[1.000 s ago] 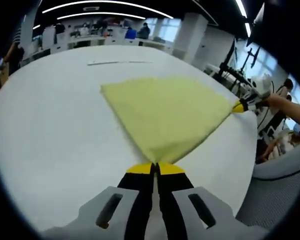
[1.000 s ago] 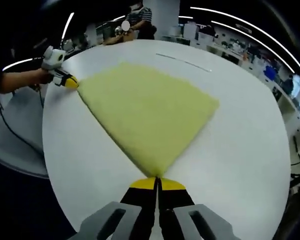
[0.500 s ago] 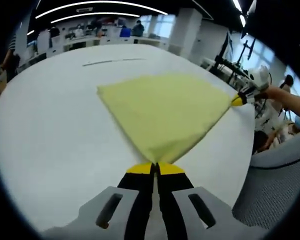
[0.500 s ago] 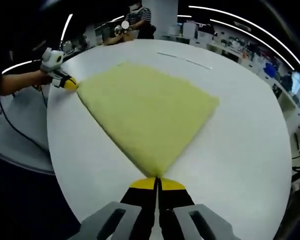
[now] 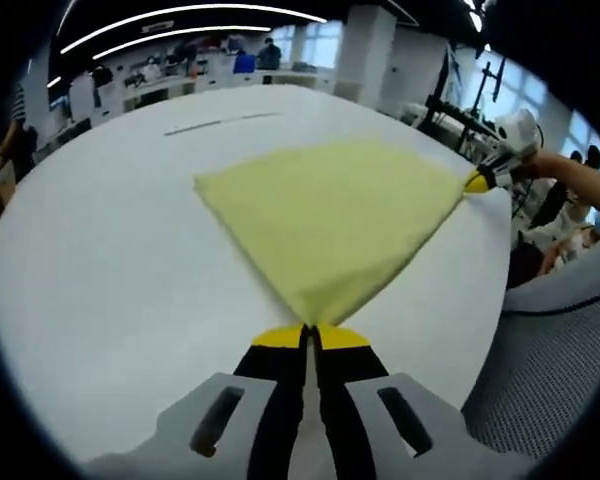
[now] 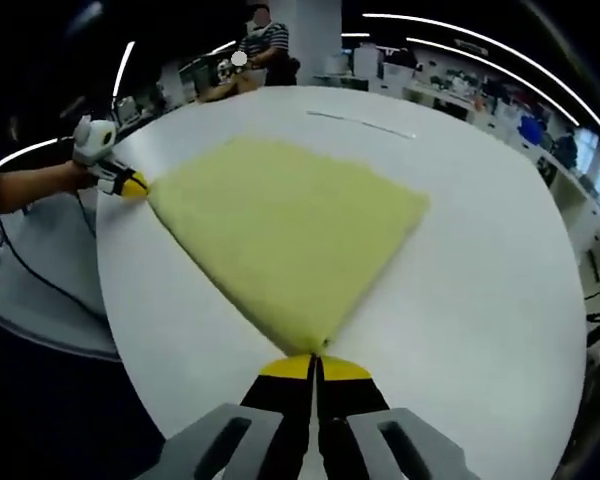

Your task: Fold the garment on the visible template until the final outline fits inside the template.

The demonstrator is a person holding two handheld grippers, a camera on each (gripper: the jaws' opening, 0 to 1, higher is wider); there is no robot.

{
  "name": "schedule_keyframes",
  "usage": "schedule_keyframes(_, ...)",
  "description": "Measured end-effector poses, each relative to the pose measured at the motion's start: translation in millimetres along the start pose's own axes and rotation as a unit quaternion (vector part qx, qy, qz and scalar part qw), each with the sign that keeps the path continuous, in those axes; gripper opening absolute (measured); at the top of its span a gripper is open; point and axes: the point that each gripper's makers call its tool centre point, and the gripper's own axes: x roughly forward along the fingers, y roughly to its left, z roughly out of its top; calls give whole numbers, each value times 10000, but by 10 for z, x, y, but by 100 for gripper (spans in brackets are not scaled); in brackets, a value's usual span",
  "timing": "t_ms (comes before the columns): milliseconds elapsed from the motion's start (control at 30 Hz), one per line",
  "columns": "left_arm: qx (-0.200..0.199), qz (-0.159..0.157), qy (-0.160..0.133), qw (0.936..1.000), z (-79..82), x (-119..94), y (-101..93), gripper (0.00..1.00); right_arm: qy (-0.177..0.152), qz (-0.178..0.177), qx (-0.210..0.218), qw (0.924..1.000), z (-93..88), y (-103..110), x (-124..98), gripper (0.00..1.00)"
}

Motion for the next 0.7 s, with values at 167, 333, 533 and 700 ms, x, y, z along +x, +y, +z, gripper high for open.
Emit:
schedule_keyframes(167,-55,52,-133,9999,-10,-62,11,6,-210,-51,327,9992,43,-8,-40,1)
schedule_keyframes(333,29,-32,-208,9998,15,-94,-57,18,-354,-82,445,9983,83,-7,-71,23)
schedule_keyframes(533,243,16,-423,9988,131,-134,-105,37,-581,53,576,9966,195,81,-145,41)
schedule_keyframes(700,196,-2,-694,9974,263,-203,-169,52,-865,237,502,9947,364,210,-256,55)
